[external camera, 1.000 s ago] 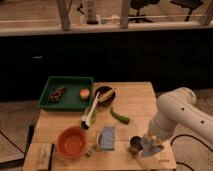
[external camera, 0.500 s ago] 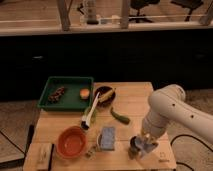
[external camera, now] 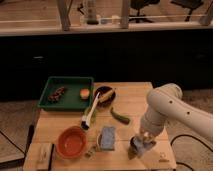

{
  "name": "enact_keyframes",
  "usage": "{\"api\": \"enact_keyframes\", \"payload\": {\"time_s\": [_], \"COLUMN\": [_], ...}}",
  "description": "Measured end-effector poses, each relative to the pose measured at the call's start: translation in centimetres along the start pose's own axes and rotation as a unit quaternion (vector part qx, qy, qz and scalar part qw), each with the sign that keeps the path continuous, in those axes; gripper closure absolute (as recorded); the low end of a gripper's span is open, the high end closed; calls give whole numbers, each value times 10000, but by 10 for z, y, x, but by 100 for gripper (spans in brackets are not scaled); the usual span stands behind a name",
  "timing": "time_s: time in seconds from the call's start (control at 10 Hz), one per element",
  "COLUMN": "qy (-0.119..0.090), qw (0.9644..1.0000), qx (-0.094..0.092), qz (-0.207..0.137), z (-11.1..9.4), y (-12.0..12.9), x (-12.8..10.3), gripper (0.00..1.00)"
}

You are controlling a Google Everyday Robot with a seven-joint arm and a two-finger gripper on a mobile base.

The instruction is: Place towel in metal cup

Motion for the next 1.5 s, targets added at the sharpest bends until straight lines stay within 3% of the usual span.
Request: {"api": "enact_keyframes", "payload": {"time_s": [0.7, 0.8, 1.1, 1.5], "qy": [-128, -163, -202, -232], "qw": [9996, 9994, 9993, 9995], "qx": [71, 69, 36, 31], "qz": [-248, -286, -310, -231], "z": [3, 3, 5, 8], "y": [-19, -23, -26, -22], "x": [-1, -1, 0, 3], "gripper": [100, 96, 69, 27]}}
